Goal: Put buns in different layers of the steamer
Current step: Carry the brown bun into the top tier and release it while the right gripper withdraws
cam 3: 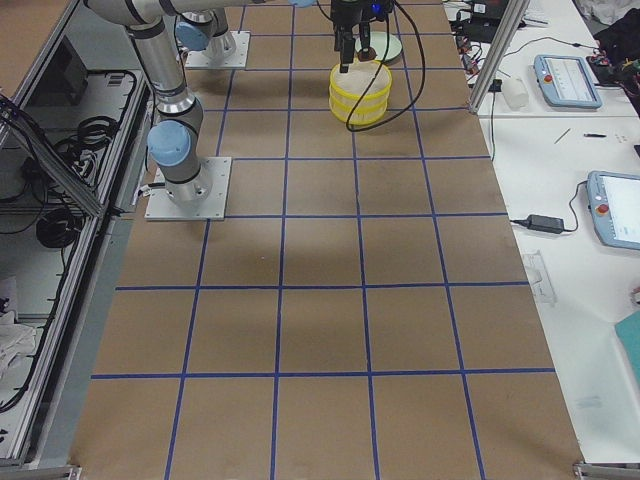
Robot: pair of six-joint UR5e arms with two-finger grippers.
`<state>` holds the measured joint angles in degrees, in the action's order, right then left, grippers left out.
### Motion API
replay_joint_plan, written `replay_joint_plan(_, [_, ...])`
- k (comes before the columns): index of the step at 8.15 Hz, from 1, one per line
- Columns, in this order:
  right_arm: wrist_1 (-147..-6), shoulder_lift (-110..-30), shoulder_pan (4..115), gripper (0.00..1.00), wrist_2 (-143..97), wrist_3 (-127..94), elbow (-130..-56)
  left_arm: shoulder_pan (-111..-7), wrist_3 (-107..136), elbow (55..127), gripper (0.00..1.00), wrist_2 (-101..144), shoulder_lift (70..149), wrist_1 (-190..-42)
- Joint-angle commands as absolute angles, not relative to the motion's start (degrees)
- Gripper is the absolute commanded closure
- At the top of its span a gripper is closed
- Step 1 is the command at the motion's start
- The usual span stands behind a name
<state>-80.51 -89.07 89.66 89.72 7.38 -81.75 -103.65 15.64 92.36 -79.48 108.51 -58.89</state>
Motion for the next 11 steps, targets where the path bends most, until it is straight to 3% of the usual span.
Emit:
replay_joint_plan(1, [-81.47, -88.86, 89.65, 0.00, 89.65, 7.38, -81.91, -104.59, 16.17, 92.55, 0.07, -79.36, 110.03, -58.45])
replay_joint_plan(2, [-81.47, -88.86, 89.65, 0.00, 89.65, 7.38, -81.91, -104.59, 16.26, 92.46, 0.00, -79.28, 110.13, -58.45])
replay_joint_plan(8, [-81.47, -88.86, 89.56, 0.00, 89.47, 7.29, -82.00, -103.46, 11.20, 91.58, 0.00, -82.59, 109.16, -58.88])
replay_joint_plan(11, [-81.47, -88.86, 89.56, 0.00, 89.65, 7.21, -82.09, -94.61, -1.81, 90.62, 0.00, -89.21, 106.80, -65.80])
